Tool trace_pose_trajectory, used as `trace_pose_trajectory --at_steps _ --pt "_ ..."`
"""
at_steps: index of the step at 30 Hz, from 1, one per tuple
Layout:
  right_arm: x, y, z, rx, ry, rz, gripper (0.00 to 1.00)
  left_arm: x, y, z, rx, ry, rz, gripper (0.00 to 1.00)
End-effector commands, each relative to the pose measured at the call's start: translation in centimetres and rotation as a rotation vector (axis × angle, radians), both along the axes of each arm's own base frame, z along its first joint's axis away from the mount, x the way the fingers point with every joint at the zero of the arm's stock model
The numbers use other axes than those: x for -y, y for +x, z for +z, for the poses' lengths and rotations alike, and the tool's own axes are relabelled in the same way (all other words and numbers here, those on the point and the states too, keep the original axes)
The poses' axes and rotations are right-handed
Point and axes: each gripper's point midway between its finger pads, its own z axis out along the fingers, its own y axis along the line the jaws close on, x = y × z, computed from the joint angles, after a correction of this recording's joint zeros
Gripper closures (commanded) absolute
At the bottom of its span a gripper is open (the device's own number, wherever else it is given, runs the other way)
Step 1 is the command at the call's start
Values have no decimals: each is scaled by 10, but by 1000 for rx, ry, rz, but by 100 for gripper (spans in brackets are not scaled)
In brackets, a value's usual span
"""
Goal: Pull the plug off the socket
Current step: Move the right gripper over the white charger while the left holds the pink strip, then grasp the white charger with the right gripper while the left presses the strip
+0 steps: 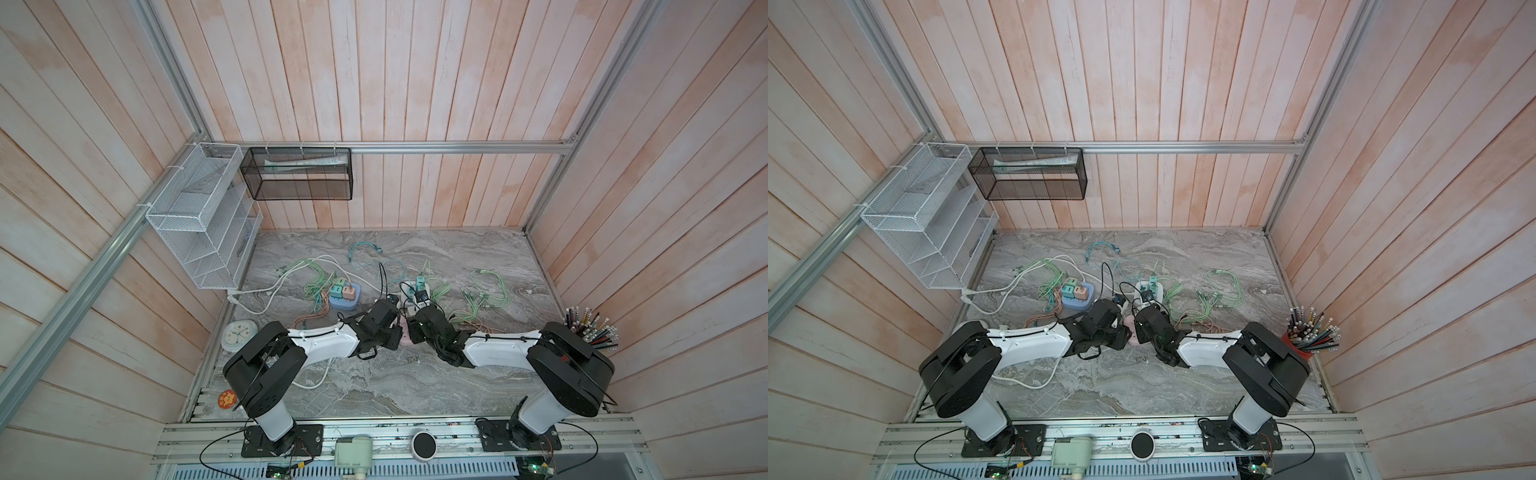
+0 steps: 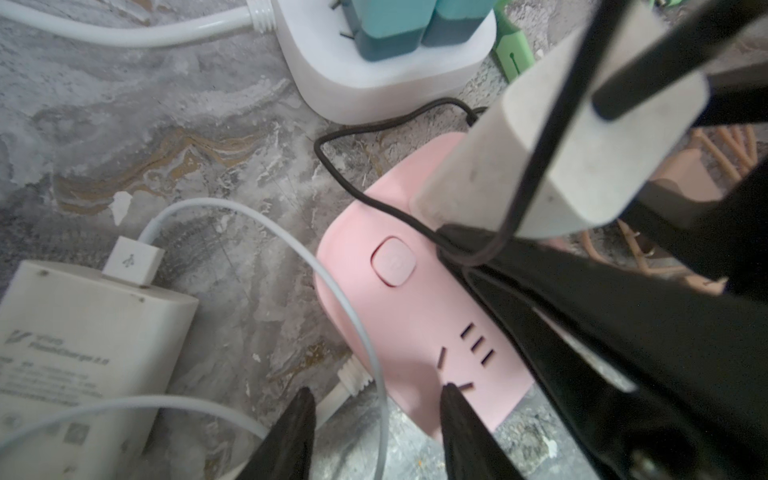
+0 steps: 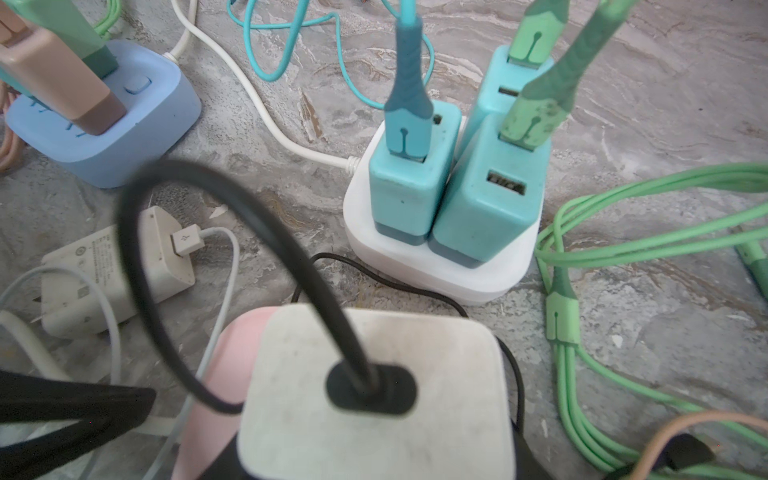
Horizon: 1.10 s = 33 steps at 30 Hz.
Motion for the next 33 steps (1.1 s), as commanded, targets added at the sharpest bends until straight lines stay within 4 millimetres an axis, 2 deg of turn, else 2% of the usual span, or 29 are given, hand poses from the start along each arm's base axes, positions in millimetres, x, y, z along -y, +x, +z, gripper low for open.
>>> trace_pose_trajectory --at_steps 1,6,12,19,23,33 --pt "-3 2 3 9 1 6 50 -15 -25 -21 -87 59 -26 49" --pt "-5 3 5 22 -16 35 56 -12 -21 -14 -73 47 -20 46" --pt "-3 0 1 12 -20 34 66 -13 -16 -8 -58 47 1 39" --pt "2 -5 1 1 -12 30 69 -10 -6 -2 -50 17 12 30" --pt "5 -8 -1 -7 -11 26 70 -4 -1 2 -43 2 5 28" --pt "4 -13 1 -13 7 42 73 4 -1 -13 -77 1 -14 28"
